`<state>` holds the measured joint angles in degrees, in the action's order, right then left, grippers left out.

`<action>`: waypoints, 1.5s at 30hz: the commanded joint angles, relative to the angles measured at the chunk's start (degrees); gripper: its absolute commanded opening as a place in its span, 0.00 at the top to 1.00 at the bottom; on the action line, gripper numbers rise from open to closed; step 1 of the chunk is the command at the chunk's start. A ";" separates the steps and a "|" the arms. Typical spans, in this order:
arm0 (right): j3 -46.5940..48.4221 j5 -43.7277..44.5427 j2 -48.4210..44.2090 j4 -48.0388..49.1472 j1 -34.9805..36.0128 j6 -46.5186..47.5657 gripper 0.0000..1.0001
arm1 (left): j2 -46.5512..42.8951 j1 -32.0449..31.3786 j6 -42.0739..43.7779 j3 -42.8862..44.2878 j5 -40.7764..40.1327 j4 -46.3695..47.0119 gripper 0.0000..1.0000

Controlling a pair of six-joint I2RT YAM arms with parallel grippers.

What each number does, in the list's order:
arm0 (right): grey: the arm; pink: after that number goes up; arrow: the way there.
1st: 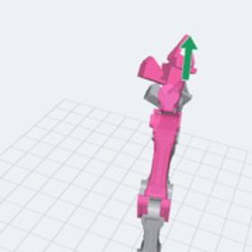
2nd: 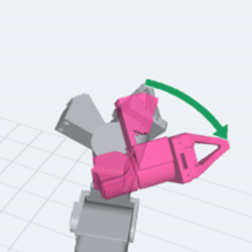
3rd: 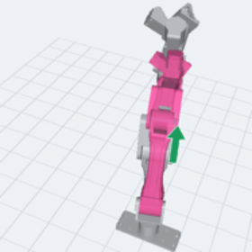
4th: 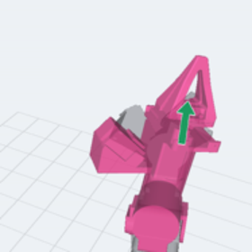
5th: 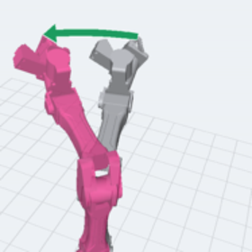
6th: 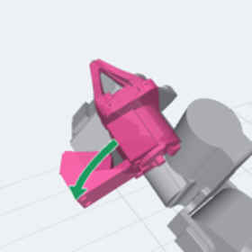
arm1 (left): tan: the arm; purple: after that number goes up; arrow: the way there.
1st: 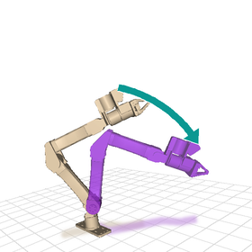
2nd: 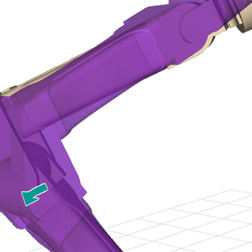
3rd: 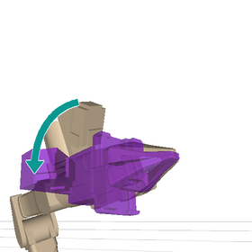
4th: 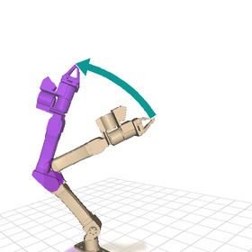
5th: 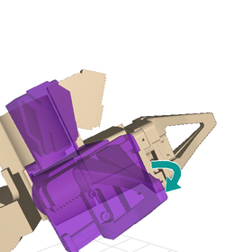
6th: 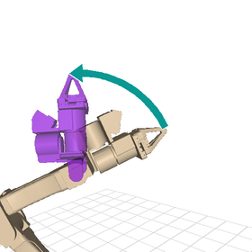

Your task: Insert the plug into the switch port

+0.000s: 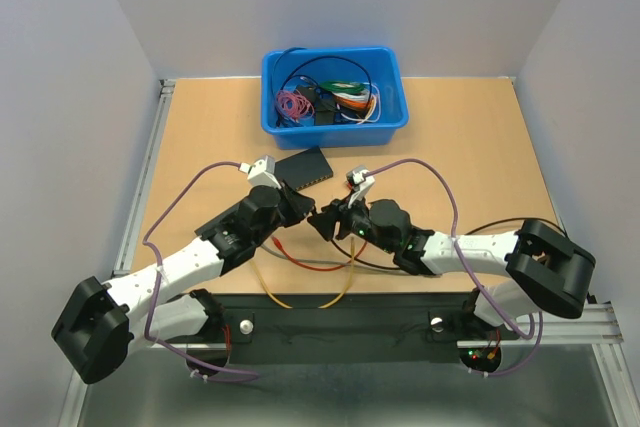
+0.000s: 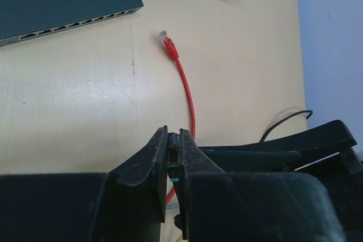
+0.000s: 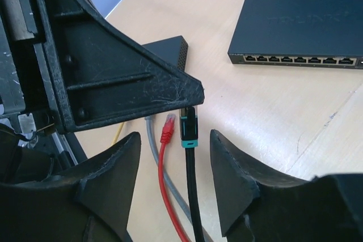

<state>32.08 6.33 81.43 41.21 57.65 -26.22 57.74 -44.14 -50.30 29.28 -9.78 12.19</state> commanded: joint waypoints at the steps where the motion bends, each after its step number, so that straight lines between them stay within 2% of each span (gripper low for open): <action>1: 1.94 2.64 -1.45 4.49 -0.34 1.78 0.41 | -0.25 0.19 0.47 1.57 0.38 0.74 1.00; 13: 1.67 3.08 0.40 4.58 -0.34 1.52 0.55 | -0.69 0.19 0.56 1.66 0.46 0.73 1.00; 23: 2.64 3.08 2.68 4.58 -0.34 1.34 0.57 | -0.69 0.19 0.73 2.10 0.73 1.09 1.00; 28: 2.47 3.34 2.33 4.58 -0.34 0.99 0.62 | -0.52 0.19 0.65 1.84 0.82 1.17 1.00; 35: 2.64 2.55 1.45 4.67 -0.34 1.08 0.62 | -0.52 0.28 0.65 1.57 0.90 1.26 1.00; 39: 2.82 1.67 1.98 4.58 -0.34 0.99 0.72 | -0.69 0.28 0.73 1.48 0.73 1.35 1.00; 42: 2.64 1.32 2.42 4.84 -0.43 0.64 0.95 | -0.26 0.28 0.91 1.40 0.38 1.35 1.00; 44: 2.38 1.23 2.59 5.11 -0.34 0.64 1.00 | 0.01 0.37 1.17 1.31 0.20 1.52 0.95; 45: 2.12 1.32 2.60 5.19 -0.34 0.55 1.00 | 0.53 0.63 1.26 1.31 0.29 1.61 0.88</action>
<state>32.21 7.77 84.14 42.06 57.63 -25.71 57.93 -44.10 -49.98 29.28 -9.17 12.21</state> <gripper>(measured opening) 0.049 0.178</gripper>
